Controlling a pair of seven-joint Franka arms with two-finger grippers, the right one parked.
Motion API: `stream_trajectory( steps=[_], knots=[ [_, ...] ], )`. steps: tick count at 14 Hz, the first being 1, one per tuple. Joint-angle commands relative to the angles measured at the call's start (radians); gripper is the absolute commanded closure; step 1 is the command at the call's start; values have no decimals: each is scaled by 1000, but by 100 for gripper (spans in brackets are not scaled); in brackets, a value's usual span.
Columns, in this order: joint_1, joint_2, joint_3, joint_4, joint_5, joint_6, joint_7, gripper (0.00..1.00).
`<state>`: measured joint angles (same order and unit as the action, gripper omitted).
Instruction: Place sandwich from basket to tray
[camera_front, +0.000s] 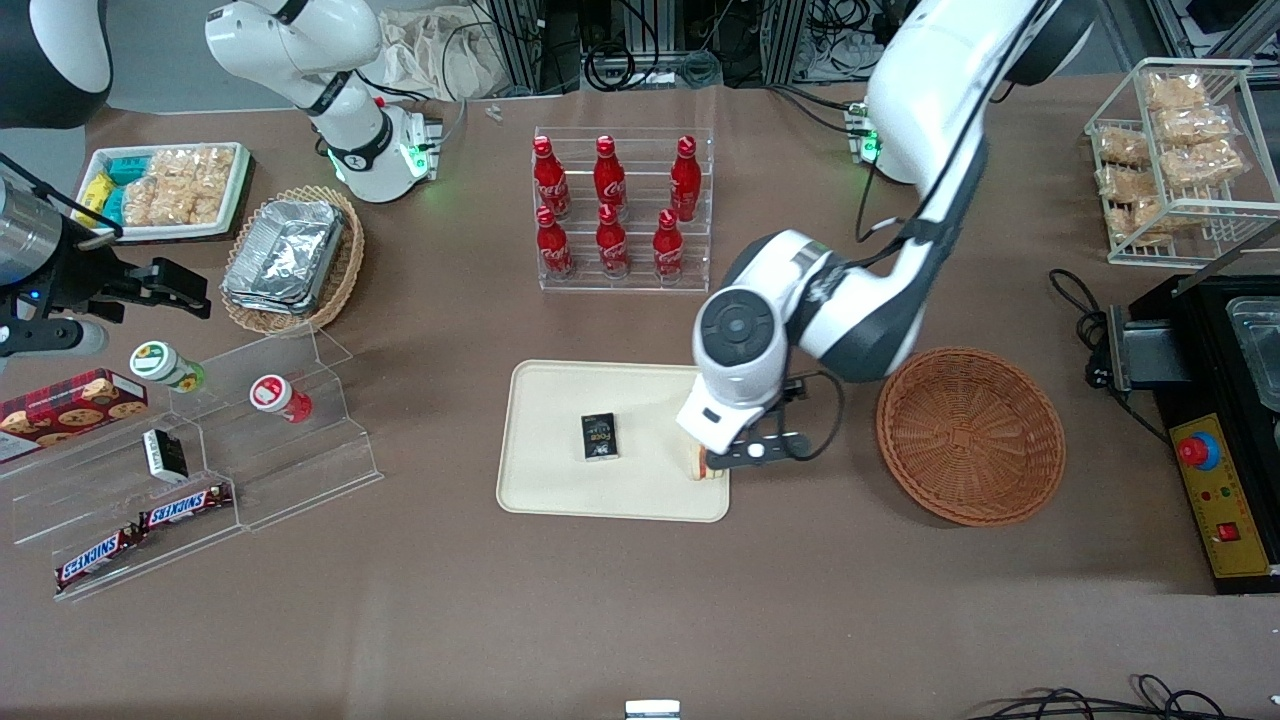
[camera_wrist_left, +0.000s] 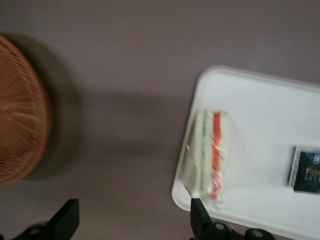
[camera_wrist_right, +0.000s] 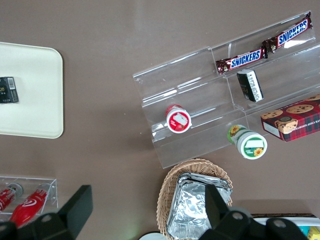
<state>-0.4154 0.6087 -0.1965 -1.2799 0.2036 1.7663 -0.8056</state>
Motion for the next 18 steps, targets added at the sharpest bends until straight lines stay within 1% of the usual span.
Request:
stream_trajectory(
  steps=[1,3,6,7,9,10,12,15,17,18],
  knots=[
    [122,-169,-11,-135,-50,-15,86,0],
    [229,-329,-9,-308,-64,-1,220,0],
    [419,-565,-7,-569,-163,82,524,0],
    [476,-625,-7,-641,-191,103,602,0],
    [513,-684,-3,-740,-197,189,631,0],
    [515,-690,-3,-757,-197,206,631,0],
    [514,-678,-3,-731,-197,199,631,0],
    [515,-617,-3,-615,-182,104,643,0],
    [514,-557,-3,-511,-175,26,719,0],
    [514,-534,-3,-471,-155,3,736,0]
  ],
)
